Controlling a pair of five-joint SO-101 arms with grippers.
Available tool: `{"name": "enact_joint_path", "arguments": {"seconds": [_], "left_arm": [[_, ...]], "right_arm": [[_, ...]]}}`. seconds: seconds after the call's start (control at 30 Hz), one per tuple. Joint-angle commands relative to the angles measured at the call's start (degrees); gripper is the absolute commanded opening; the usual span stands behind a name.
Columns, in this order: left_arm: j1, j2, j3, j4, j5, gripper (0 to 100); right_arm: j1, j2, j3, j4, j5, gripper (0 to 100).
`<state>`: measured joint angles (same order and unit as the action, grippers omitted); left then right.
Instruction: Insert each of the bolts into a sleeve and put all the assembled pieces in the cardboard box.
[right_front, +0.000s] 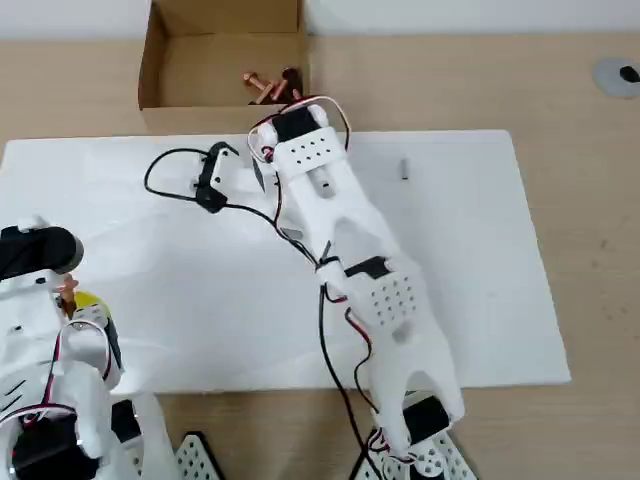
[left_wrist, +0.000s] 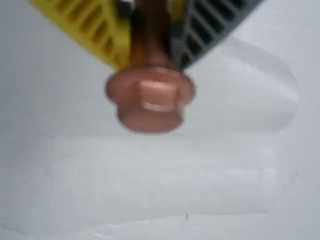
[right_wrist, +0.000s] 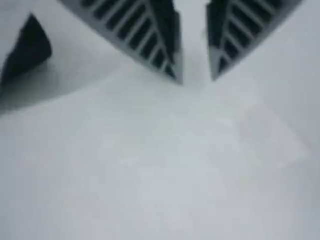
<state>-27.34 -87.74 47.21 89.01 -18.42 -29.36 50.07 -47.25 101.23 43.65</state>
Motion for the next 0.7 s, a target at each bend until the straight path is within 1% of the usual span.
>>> {"name": "enact_joint_path", "arguments": {"seconds": [0.0, 0.2, 0.4, 0.53, 0.67], "left_arm": [[0.53, 0.04, -0.18, -0.53, -0.26, 1], [0.53, 0.04, -0.09, -0.53, -0.26, 1], [0.62, 0.04, 1.76, -0.97, -0.44, 1], [0.53, 0.04, 1.76, -0.97, -0.44, 1], [0.53, 0.04, 1.76, -0.97, -0.44, 1]], "right_arm": [[3.38, 1.54, -5.58, -2.90, -0.44, 5.9], [5.67, 8.57, -19.74, -4.92, -0.44, 5.9], [5.76, 13.85, -32.66, -4.48, -0.70, 5.9], [6.02, 15.34, -32.92, -4.40, -0.70, 5.9], [8.66, 16.48, -29.49, -3.52, -0.70, 6.0]]}}
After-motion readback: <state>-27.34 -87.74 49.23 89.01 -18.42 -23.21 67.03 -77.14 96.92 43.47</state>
